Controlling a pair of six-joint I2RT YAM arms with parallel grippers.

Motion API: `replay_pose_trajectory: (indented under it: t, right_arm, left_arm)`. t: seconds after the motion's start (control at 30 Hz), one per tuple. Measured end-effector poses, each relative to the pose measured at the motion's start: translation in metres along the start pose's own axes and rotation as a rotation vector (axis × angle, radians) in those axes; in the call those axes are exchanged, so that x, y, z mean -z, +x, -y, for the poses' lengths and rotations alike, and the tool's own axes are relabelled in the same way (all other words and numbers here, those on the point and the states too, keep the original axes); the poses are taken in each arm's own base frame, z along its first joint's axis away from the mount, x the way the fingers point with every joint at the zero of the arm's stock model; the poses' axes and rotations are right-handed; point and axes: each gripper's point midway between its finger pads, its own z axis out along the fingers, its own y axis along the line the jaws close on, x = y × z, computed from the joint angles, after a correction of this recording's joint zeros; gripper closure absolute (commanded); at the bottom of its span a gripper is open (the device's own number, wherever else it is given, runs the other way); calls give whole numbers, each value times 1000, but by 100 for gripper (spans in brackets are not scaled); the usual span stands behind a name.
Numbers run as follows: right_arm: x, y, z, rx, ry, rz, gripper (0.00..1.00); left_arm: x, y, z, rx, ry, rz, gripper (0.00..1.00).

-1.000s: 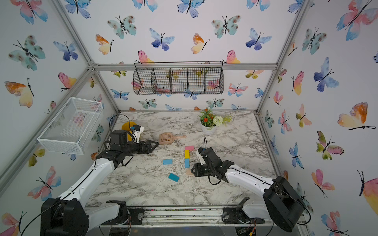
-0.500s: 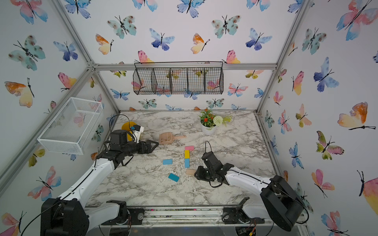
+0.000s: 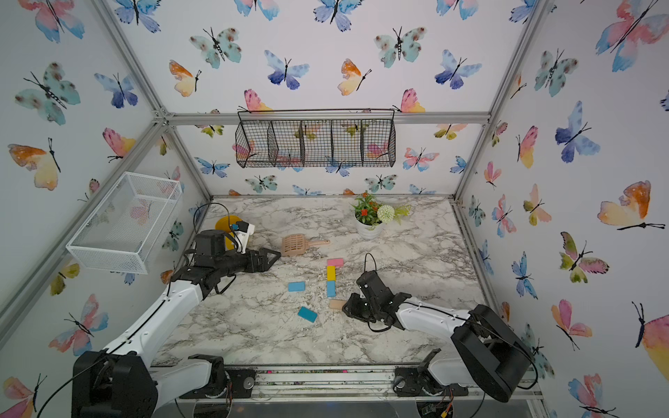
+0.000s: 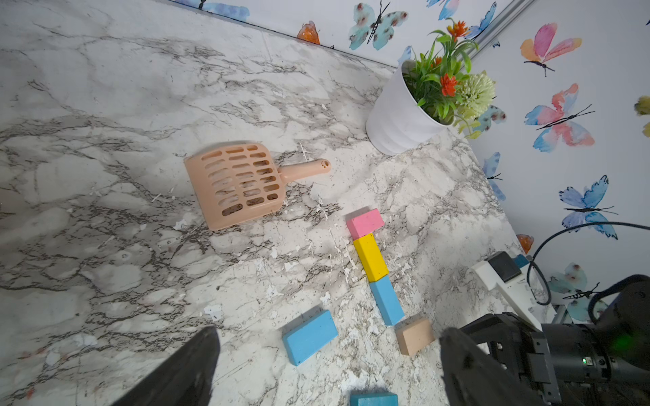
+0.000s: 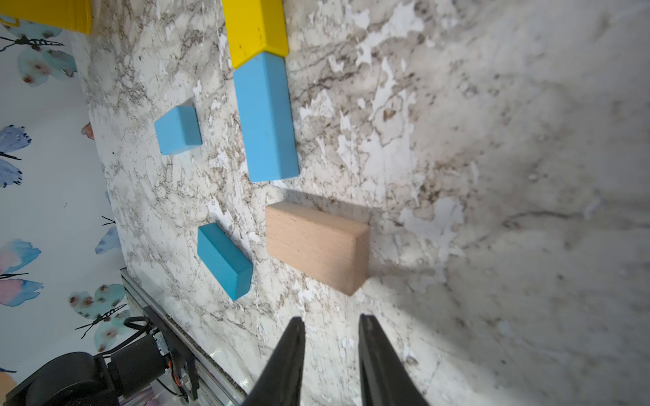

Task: Assemble the letter c with building blocks
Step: Assemble the building block at the center of the board.

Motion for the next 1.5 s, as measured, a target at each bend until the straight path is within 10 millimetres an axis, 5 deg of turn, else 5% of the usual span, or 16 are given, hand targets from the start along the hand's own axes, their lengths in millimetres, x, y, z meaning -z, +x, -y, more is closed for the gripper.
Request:
replay_pose_trajectory:
  t: [1.5]
  right_arm:
    - [-18, -14, -12, -91, -82, 46, 67]
  left_arm:
    - [0, 0, 0, -1, 0, 2, 2]
